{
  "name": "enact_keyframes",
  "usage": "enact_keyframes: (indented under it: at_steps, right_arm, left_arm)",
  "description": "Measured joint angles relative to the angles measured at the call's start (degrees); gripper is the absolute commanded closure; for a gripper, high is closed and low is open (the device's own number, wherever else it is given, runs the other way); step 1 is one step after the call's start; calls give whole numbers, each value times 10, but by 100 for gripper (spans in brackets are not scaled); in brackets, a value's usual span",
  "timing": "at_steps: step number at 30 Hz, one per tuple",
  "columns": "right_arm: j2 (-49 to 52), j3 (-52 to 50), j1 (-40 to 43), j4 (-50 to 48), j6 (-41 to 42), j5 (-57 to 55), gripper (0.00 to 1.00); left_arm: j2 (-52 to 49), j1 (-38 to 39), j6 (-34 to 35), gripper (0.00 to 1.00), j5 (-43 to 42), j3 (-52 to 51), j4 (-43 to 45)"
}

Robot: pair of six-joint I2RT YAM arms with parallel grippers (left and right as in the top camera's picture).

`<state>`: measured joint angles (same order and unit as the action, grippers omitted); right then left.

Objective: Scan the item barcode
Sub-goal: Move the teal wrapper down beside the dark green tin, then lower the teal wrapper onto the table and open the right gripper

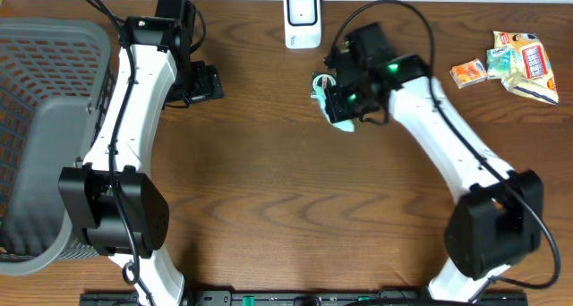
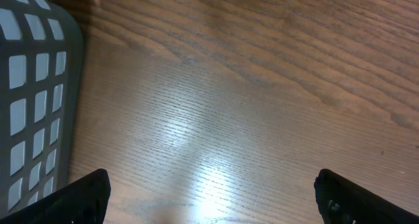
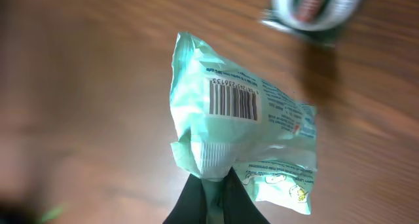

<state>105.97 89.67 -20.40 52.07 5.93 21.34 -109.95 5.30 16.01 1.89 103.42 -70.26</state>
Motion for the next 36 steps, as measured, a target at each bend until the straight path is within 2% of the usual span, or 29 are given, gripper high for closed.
enact_keyframes:
  at_steps: [5,11,16,18,22,24,25,34,36]
  right_arm:
    - [-1,-13,40,-12,-6,164,99]
    - [-1,-90,53,-44,-6,312,99]
    - [-1,-180,52,-142,31,383,99]
    - [-1,-223,52,-191,63,386,99]
    - [-1,-252,65,-215,102,342,96]
    - [-1,-253,81,-215,113,313,76]
    - [-1,-253,89,-216,115,300,71]
    - [-1,-205,154,-155,128,228,65]
    - [-1,-183,154,-136,125,223,60]
  left_arm:
    - [0,0,0,2,0,0,0]
    - [0,0,0,2,0,0,0]
    - [0,0,0,2,0,0,0]
    - [0,0,0,2,0,0,0]
    - [0,0,0,2,0,0,0]
    - [0,0,0,2,0,0,0]
    - [0,0,0,2,0,0,0]
    - [0,0,0,2,0,0,0]
    - [0,0,0,2,0,0,0]
